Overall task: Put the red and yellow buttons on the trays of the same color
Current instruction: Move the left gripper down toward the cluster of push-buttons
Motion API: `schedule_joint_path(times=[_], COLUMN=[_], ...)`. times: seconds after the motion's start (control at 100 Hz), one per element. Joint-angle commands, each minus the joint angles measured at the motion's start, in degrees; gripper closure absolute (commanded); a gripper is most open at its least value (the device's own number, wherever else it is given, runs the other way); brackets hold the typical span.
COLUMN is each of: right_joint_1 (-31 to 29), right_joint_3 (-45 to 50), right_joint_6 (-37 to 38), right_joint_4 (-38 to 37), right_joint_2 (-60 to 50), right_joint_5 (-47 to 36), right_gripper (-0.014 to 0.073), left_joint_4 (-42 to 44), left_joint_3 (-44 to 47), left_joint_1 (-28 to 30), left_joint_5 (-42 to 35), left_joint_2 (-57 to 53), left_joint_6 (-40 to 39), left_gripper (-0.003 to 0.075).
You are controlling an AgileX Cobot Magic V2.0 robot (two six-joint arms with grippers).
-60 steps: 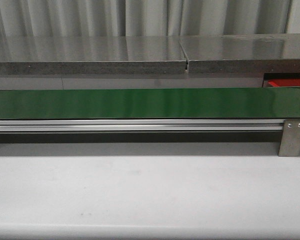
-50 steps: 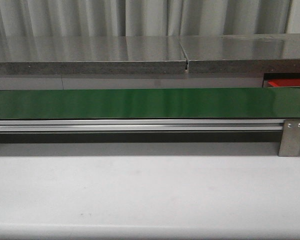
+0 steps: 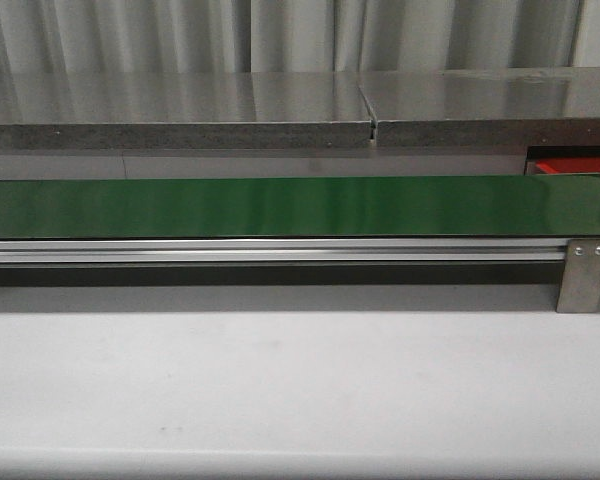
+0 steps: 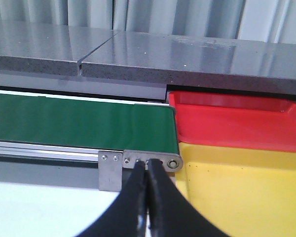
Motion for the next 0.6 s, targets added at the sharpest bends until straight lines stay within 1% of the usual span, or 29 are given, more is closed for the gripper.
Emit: schedule_joint_path(times=[0.0, 0.09, 0.16, 0.28, 0.39, 0.59], right_joint_1=[-0.1, -0.1, -0.1, -0.1, -0.1, -0.1], right_joint_3=[-1.3, -1.3, -1.3, -1.3, -1.3, -1.3], right_joint_6=[-0.1, -0.1, -0.1, -0.1, -0.1, -0.1], right_joint_4=[-0.1, -0.1, -0.1, -0.1, -0.1, -0.1], right_joint_2=[-0.9, -0.9, -0.9, -0.9, -0.9, -0.9], right_joint_5=[-4.7, -4.7, -4.7, -4.7, -4.7, -4.7], right_gripper=[0.0660, 0.0660, 0.0660, 0.0660, 0.0660, 0.0660], left_joint_4=[-0.6, -0.5, 0.5, 2.5, 2.6, 3.8], left_joint_3=[1.6, 1.3, -0.4, -6.5, -13.1, -24.6], left_joint_1=[0.2, 0.2, 0.2, 0.2, 0.2, 0.2], left_joint_5=[-5.5, -4.8, -1.5, 8.4, 14.1, 27.3], left_joint_2=[-1.9, -1.9, -1.9, -1.7, 0.5, 9.5], left_joint_6=[-0.3, -0.3, -0.3, -0.3, -0.3, -0.3], left_gripper=[0.0741, 0.0741, 0.0741, 0.0741, 0.0741, 0.0741])
